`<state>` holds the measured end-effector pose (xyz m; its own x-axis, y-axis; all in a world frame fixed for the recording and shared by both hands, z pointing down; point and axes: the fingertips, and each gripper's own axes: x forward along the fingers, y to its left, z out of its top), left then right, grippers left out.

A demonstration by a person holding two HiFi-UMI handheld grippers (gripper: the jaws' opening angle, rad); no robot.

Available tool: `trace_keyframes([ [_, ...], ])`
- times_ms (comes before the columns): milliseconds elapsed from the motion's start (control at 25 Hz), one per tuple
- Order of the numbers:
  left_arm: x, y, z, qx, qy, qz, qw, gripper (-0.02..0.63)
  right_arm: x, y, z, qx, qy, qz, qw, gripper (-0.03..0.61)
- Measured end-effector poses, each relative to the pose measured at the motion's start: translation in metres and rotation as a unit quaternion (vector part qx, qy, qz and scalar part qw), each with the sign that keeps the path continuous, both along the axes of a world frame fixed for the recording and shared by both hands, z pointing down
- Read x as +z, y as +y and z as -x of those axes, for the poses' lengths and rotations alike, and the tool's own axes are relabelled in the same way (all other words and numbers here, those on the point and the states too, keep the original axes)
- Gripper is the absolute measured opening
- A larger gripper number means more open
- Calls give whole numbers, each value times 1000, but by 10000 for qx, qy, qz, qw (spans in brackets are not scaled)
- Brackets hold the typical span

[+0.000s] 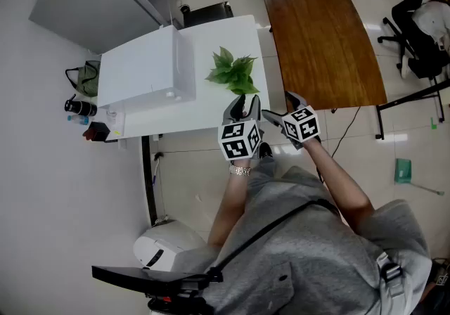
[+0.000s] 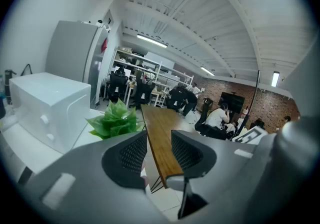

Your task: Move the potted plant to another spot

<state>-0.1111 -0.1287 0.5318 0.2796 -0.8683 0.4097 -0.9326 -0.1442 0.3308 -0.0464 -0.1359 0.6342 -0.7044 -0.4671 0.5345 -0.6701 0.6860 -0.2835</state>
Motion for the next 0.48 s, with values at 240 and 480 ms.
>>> trace_keyframes([
  [240, 16, -38, 44, -483, 230, 168, 9984, 164, 87, -61, 60, -875, 765, -433, 9923, 583],
  [480, 30, -47, 57, -858, 282, 633, 9939, 152, 137, -104, 102, -1371, 713, -903, 9839, 583],
])
